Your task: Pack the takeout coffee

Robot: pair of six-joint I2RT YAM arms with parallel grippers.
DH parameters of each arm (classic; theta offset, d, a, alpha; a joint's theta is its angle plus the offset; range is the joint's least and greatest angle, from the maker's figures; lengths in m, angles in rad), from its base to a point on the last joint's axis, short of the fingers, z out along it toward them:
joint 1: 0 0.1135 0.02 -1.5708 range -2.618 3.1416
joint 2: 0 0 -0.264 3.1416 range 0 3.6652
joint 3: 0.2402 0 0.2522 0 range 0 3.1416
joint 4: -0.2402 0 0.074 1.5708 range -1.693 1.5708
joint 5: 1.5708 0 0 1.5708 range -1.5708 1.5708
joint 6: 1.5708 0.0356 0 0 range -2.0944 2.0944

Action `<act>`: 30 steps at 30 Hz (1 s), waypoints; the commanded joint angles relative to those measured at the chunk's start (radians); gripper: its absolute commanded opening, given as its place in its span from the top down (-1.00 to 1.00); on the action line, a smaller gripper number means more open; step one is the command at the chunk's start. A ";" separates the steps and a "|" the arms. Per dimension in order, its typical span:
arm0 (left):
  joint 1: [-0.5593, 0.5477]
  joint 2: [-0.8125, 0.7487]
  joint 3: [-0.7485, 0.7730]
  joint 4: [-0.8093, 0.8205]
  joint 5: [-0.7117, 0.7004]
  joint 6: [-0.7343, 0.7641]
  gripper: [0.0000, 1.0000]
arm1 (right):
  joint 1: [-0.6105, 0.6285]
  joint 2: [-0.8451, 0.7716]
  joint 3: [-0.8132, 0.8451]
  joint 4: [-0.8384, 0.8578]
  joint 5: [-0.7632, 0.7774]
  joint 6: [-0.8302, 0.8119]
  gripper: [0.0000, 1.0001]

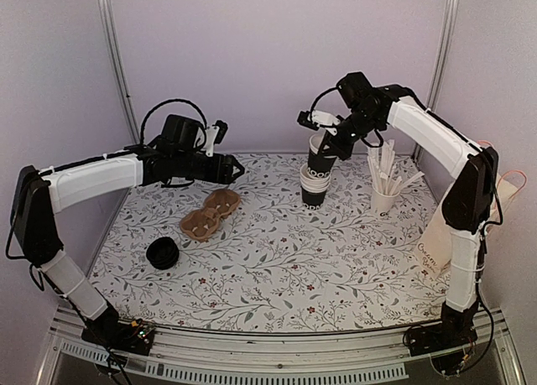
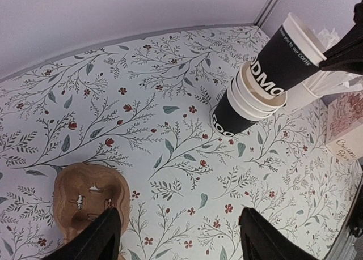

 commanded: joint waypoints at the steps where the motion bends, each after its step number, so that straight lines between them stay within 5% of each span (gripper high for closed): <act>1: -0.008 0.000 0.030 -0.014 0.009 0.015 -0.48 | 0.010 -0.130 0.008 -0.002 -0.039 -0.018 1.00; 7: -0.008 0.008 0.037 -0.025 0.001 0.024 -0.48 | 0.041 -0.254 -0.073 -0.032 -0.172 -0.037 1.00; 17: 0.037 -0.013 0.052 -0.052 -0.041 0.048 -0.50 | 0.319 -0.381 -0.644 0.142 -0.039 -0.004 1.00; 30: 0.120 -0.019 0.053 -0.051 0.011 0.018 -0.48 | 0.518 -0.385 -0.769 0.195 0.046 -0.051 0.96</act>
